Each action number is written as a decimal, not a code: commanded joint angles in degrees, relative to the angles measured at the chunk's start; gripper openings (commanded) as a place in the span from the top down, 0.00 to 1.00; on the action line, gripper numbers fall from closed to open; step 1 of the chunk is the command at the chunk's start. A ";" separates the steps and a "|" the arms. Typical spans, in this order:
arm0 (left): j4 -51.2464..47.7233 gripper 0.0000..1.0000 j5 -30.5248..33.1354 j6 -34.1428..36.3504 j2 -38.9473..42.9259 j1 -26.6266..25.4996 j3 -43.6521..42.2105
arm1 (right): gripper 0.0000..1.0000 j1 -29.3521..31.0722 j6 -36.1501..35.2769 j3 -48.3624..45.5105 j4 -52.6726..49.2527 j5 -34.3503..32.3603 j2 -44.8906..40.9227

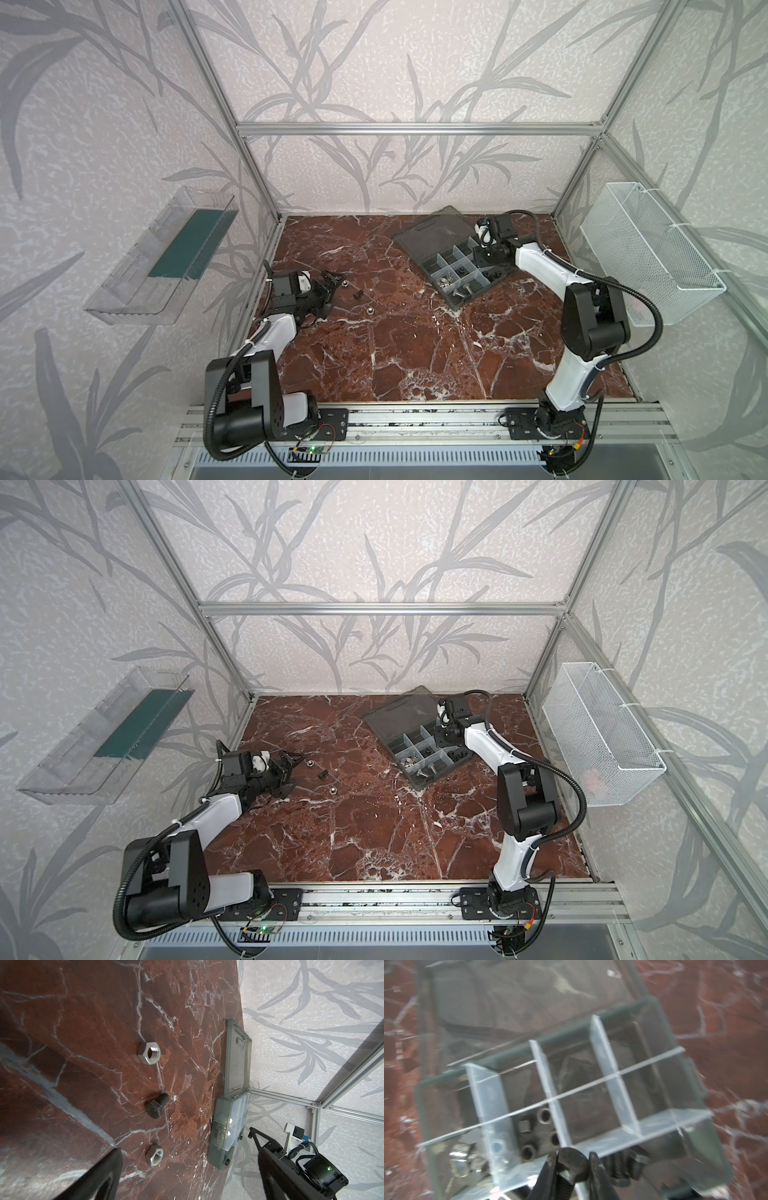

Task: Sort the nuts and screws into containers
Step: 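Carry the black bolt with the right gripper into the bolt compartment, then open the right gripper to release the bolt while the left arm starts moving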

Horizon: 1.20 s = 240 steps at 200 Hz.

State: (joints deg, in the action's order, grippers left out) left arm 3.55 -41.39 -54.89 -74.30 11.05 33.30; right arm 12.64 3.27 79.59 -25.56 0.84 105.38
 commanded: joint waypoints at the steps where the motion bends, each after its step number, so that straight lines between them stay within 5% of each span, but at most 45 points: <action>1: -2.74 0.01 1.25 1.76 1.31 0.42 1.50 | 1.00 -1.48 2.76 -0.80 -2.35 -3.49 -1.16; 174: -5.38 0.00 2.58 3.52 1.17 0.41 2.98 | 1.00 -4.73 3.29 -0.59 -5.16 -6.82 4.78; 211: -11.93 0.01 6.34 7.92 1.93 0.40 7.02 | 0.70 -4.78 3.24 -0.40 -5.13 -8.05 4.56; 240: -16.91 0.00 10.13 11.78 2.28 0.38 10.37 | 0.58 -4.72 2.69 -0.23 -5.49 -7.42 3.86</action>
State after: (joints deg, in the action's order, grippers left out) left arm -7.42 -35.66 -47.97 -73.60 11.05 40.47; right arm 8.16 6.39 77.89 -29.45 -6.02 109.84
